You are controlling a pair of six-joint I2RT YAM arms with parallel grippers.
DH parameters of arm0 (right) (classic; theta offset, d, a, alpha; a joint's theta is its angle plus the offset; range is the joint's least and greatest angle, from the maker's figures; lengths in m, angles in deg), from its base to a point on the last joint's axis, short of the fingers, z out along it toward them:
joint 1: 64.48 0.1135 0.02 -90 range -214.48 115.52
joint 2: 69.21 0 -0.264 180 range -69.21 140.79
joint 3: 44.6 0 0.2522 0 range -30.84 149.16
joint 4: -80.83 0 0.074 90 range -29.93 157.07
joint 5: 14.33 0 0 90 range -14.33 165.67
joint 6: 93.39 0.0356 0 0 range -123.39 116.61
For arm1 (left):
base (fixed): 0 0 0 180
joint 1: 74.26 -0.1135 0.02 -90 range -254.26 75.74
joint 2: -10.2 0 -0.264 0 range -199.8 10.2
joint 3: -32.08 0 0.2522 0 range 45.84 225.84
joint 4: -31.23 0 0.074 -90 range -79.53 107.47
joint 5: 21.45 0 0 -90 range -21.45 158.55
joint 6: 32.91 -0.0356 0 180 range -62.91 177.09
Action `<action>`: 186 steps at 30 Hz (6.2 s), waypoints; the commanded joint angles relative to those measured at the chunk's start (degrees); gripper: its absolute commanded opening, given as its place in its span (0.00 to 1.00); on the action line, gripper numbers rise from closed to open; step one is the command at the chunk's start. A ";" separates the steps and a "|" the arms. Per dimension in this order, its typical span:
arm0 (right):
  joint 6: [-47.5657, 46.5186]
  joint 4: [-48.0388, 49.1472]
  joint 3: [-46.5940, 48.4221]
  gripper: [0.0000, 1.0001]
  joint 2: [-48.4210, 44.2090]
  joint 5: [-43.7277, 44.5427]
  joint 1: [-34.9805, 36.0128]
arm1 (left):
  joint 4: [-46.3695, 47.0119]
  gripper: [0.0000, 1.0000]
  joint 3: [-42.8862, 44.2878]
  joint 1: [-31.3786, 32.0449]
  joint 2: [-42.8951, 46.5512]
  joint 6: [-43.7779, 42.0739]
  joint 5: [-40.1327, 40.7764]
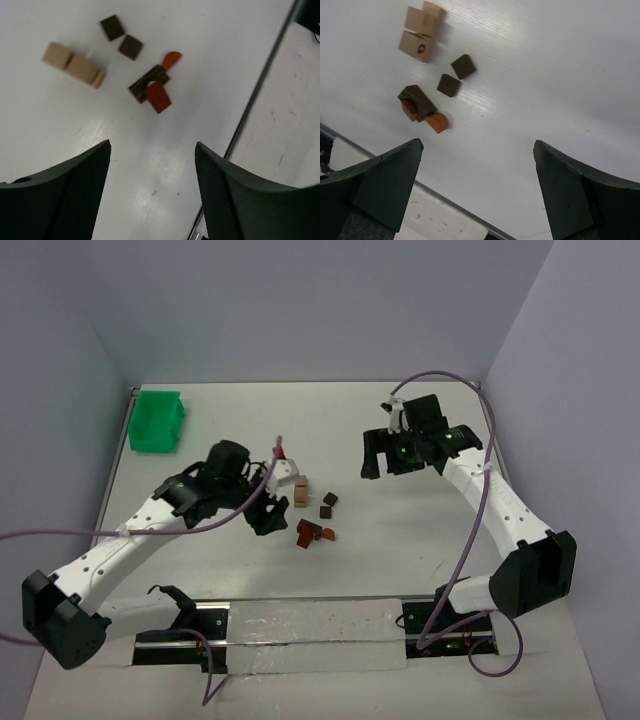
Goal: Build the wood block tower
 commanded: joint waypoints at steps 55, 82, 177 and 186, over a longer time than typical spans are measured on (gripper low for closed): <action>-1.08 -1.49 -7.14 1.00 0.77 -25.74 -22.02 | 17.29 0.33 7.34 16.17 -40.34 -37.91 1.80; 4.07 11.93 -7.51 0.69 -7.13 -43.24 -4.75 | 19.71 0.00 4.70 20.35 -2.33 -25.79 10.26; 15.20 19.13 -5.93 0.51 -2.50 -36.51 17.18 | 25.96 0.00 -8.93 21.09 10.63 -34.36 12.93; 15.82 19.43 -4.99 0.46 -1.93 -36.51 17.09 | 25.76 0.00 -9.21 21.09 10.76 -34.20 12.30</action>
